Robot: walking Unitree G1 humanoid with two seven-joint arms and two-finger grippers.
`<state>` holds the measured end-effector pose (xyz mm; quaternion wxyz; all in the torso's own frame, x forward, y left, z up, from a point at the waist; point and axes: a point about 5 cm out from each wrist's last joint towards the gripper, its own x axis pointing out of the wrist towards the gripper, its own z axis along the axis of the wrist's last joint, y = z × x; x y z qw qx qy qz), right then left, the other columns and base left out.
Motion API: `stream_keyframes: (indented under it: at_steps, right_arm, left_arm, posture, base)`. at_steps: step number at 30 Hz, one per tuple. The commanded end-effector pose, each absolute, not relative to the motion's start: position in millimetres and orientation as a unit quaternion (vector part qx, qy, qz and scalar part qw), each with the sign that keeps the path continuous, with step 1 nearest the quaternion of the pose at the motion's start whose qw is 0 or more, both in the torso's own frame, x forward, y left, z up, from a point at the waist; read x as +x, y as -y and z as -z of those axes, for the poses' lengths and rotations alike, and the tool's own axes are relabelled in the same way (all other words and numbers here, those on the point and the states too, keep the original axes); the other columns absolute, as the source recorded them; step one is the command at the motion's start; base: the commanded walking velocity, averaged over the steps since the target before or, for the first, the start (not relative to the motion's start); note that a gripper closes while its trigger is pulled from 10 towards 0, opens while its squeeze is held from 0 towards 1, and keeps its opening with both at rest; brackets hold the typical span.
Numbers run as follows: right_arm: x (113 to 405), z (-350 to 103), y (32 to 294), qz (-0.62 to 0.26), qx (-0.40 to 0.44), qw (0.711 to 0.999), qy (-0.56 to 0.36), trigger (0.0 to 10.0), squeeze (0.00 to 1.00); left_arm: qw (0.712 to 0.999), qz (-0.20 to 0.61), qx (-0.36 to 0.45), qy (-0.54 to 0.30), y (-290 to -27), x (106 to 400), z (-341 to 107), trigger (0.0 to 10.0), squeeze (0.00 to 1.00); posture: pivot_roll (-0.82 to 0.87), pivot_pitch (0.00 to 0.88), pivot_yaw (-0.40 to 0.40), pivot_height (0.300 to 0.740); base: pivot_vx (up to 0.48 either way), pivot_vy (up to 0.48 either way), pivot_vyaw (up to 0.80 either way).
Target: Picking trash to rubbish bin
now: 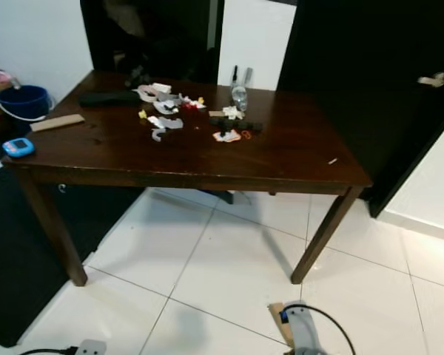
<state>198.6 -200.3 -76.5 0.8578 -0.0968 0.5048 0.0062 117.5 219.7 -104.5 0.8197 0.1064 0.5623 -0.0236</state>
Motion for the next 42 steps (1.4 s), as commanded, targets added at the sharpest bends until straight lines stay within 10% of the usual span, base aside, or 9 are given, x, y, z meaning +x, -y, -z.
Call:
stream_keyframes:
  at_steps: [1, 11, 42]
  right_arm:
    - [201, 76, 198, 0.003, -0.084, 0.861, -0.502, 10.0, 0.00]
    - [188, 86, 157, -0.011, -0.028, 0.858, -0.513, 10.0, 0.00]
    - [183, 87, 175, -0.019, -0.062, 0.853, -0.518, 10.0, 0.00]
  left_arm:
    - [0.802, 0.083, 0.105, -0.582, -195, 103, 113, 10.0, 0.00]
    - [0.792, 0.077, 0.156, -0.585, -237, 103, 104, 10.0, 0.00]
    - [0.807, 0.087, 0.124, -0.571, -202, 109, 110, 10.0, 0.00]
  posture:
    - [0.18, 0.000, -0.081, 0.740]
    - [0.15, 0.000, 0.088, 0.740]
    - [0.15, 0.000, -0.009, 0.740]
  base:
    - [0.000, 0.000, 0.00]
    - [0.000, 0.000, 0.00]
    - [0.000, 0.000, -0.18]
